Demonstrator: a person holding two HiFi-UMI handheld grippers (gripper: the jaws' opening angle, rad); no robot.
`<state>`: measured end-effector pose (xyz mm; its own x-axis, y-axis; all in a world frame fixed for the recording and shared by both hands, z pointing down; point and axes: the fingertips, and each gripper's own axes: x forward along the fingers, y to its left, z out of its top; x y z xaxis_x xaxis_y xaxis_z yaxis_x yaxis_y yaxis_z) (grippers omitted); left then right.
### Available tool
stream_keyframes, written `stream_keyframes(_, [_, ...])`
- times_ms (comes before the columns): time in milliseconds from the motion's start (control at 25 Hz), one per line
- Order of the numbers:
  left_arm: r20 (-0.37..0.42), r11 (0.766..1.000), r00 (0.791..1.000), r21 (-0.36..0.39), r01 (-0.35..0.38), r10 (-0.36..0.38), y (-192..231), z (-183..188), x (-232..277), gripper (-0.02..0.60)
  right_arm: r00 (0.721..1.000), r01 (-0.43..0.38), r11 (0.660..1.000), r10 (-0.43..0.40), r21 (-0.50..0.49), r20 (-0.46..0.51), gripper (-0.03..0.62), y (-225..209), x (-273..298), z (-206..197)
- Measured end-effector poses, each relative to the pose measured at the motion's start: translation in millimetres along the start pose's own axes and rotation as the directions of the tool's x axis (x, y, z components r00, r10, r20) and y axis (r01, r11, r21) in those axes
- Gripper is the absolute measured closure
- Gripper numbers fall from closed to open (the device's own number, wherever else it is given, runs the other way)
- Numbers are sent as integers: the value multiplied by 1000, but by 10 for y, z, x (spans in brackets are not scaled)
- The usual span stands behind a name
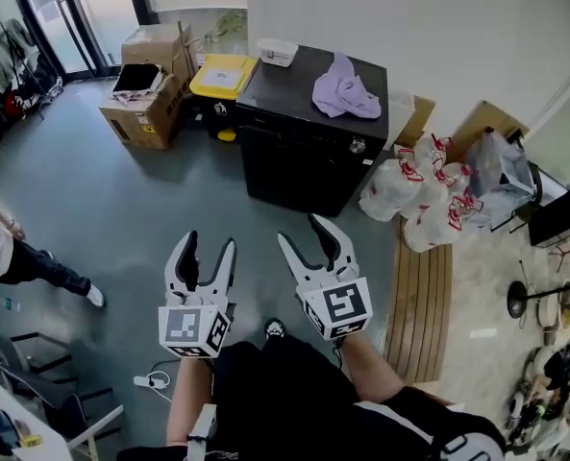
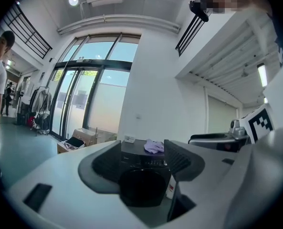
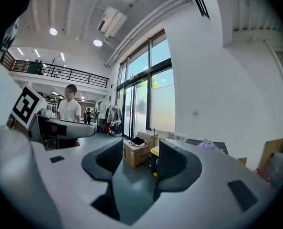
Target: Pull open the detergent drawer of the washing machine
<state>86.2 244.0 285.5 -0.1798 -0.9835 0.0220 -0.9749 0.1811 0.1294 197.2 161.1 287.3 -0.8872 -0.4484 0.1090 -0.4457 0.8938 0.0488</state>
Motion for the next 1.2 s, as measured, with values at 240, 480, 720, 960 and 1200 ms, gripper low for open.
stream_keyframes(240, [-28,1000,1000,-10,-5,5,175,21,536,313,1000,-4,1000,5,25,-23,361,-328,449,-25])
stream_keyframes(480, [-41,1000,999,-18,16,-17,446,-51,1040,313,999,29,999,-27,34,-39,362,-601,919,-94])
stream_keyframes(720, [-83,996,993,-22,84,-86,777,-196,1722,313,993,87,995,-83,51,-83,364,-903,1522,-243])
stream_keyframes(960, [-127,985,977,-30,170,-172,1229,-220,2570,313,977,175,983,-165,61,-132,364,-1218,2272,-327])
stream_keyframes(1200, [-217,963,938,-59,263,-269,1604,-525,3315,313,944,271,959,-247,87,-221,359,-1504,2937,-602])
